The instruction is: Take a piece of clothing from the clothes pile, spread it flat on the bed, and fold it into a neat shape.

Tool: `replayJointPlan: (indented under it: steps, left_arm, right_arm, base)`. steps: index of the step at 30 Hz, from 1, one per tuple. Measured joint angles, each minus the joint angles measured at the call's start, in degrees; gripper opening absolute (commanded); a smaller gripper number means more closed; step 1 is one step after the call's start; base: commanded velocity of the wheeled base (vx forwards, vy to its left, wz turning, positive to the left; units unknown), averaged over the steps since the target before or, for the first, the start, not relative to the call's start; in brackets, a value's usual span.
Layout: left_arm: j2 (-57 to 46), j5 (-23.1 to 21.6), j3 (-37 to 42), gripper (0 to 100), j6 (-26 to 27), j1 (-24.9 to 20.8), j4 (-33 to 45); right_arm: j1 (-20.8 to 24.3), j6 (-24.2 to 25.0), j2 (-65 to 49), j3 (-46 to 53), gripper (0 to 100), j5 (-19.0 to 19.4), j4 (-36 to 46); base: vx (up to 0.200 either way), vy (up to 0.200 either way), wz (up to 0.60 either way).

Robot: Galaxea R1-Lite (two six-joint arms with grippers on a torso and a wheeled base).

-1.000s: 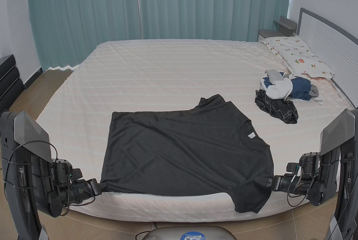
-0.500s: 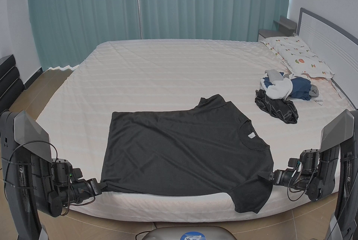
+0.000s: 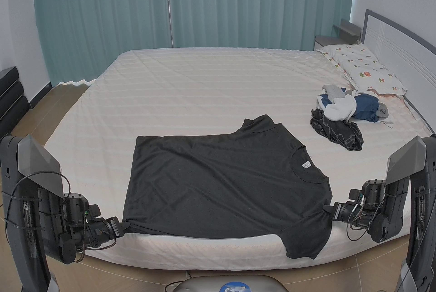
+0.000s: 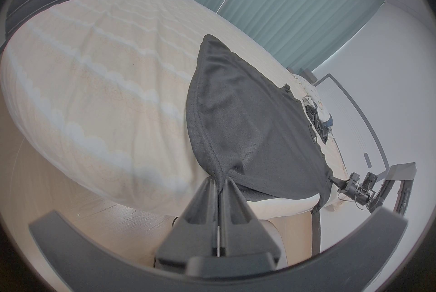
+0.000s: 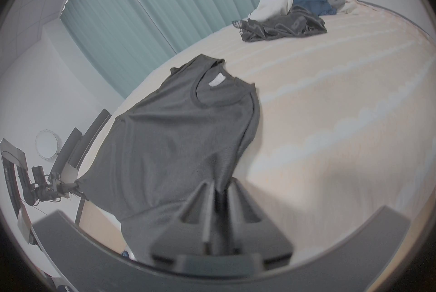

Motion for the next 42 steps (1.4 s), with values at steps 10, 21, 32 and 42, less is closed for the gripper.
replayJointPlan:
  steps: [10,21,32,42]
  left_arm:
    - [0.5,0.0,-0.1,0,-0.1,0.0,0.0]
    - [0.9,0.0,-0.3,0,-0.1,0.0,0.0]
    - [1.0,0.0,-0.3,0,-0.1,0.0,0.0]
    - [1.1,0.0,-0.3,0,-0.1,0.0,0.0]
  right_arm:
    - [0.4,0.1,0.0,-7.6,0,-2.4,1.0]
    - [0.6,0.4,1.8,-8.3,100,-2.0,0.6]
    - [-1.7,3.3,-1.0,1.2,100,4.2,-1.8]
    - [-0.8,0.1,-1.7,7.1,100,8.9,-1.8]
  base:
    - [0.0,0.0,0.0]
    - [0.0,0.0,0.0]
    - [0.0,0.0,0.0]
    - [0.0,0.0,0.0]
